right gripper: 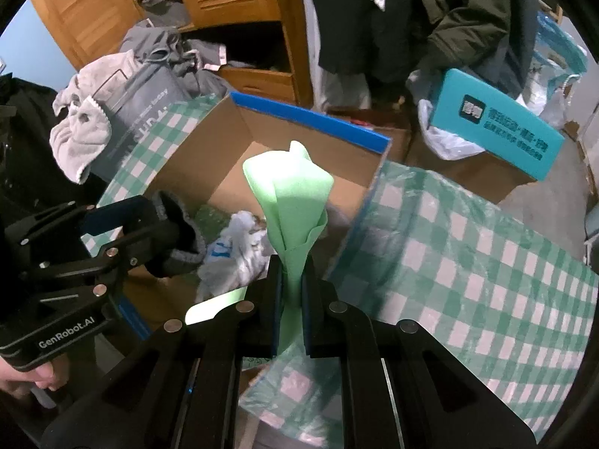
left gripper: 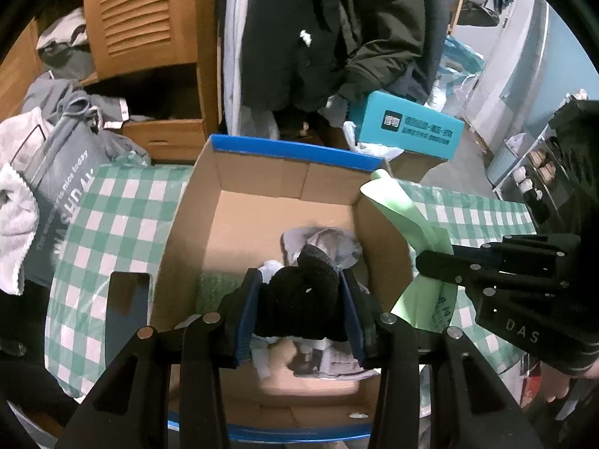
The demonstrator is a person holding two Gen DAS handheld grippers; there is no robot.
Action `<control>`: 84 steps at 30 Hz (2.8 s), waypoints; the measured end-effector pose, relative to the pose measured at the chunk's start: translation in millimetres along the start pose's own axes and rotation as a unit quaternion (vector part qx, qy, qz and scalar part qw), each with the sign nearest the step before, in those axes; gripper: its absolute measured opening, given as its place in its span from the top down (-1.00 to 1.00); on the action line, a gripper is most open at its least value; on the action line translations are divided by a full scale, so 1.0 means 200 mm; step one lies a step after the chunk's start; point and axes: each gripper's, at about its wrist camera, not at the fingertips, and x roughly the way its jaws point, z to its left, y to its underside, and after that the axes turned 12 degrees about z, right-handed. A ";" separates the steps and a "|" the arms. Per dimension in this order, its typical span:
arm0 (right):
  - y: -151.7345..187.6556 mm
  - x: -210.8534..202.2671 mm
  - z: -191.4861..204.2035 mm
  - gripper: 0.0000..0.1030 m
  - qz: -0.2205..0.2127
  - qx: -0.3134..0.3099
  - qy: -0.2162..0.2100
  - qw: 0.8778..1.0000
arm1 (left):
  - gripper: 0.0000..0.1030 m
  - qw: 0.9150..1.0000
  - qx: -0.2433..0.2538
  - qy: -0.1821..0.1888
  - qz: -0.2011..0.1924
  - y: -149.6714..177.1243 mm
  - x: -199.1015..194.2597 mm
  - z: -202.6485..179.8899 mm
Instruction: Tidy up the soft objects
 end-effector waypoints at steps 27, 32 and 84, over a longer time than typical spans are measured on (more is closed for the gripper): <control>0.04 -0.14 -0.07 -0.12 -0.029 0.029 0.008 0.999 | -0.57 1.000 -0.011 -0.018 -0.020 0.01 -0.15 -0.02; 0.08 -0.27 -0.06 -0.15 -0.056 0.027 0.016 0.998 | -0.70 0.999 0.000 -0.014 -0.038 0.02 -0.22 -0.07; 0.21 -0.47 -0.10 -0.16 -0.094 0.028 0.020 0.995 | -0.71 0.998 0.028 -0.010 -0.061 0.04 -0.32 -0.22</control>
